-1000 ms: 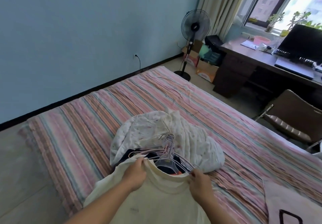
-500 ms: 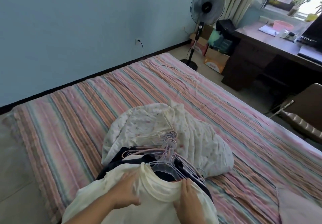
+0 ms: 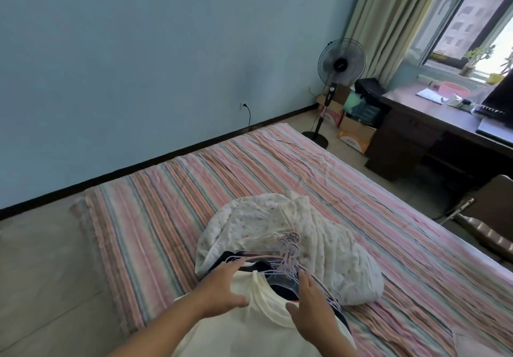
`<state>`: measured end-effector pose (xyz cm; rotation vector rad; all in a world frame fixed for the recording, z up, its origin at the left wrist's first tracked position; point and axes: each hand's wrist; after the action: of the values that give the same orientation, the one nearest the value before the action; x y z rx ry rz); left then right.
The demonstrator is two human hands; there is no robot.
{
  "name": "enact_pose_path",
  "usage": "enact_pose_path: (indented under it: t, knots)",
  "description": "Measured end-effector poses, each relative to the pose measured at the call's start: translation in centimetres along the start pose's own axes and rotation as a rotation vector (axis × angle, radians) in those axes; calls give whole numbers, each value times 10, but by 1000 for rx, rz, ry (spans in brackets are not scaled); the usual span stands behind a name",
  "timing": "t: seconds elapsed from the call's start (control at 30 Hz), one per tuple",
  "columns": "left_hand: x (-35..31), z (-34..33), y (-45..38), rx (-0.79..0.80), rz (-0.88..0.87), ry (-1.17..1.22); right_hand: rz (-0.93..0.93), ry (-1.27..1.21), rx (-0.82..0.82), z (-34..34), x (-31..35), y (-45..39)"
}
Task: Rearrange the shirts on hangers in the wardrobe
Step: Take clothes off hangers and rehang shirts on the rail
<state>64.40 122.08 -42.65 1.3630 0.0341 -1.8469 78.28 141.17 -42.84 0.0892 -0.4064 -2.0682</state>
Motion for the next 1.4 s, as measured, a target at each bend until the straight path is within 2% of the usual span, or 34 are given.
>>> enact_pose_path:
  t: [0.1, 0.43, 0.67, 0.9, 1.1, 1.4]
  knots:
    - [-23, 27, 47, -31, -25, -48, 39, 24, -80, 43, 29, 31]
    - [-74, 107, 253, -168, -6, -308, 296, 83, -119, 155, 140, 172]
    - [-79, 160, 397, -393, -38, -458, 493, 175, -222, 207, 221, 277]
    - [-75, 191, 519, -637, -31, -602, 786, 244, -359, 245, 327, 363]
    - [-57, 200, 601, -739, 43, -520, 1036, 269, -366, 261, 385, 410]
    - [-36, 202, 702, -1048, 272, -349, 1457, 328, -356, 270, 480, 442]
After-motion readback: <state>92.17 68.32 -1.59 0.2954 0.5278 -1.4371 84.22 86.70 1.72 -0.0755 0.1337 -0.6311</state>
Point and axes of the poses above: each hand's wrist, its own y-axis away from the middle knuckle, its own z-axis out of the back of the hand, x = y × z, and after that the axes turned 15 degrees about y, right-handed
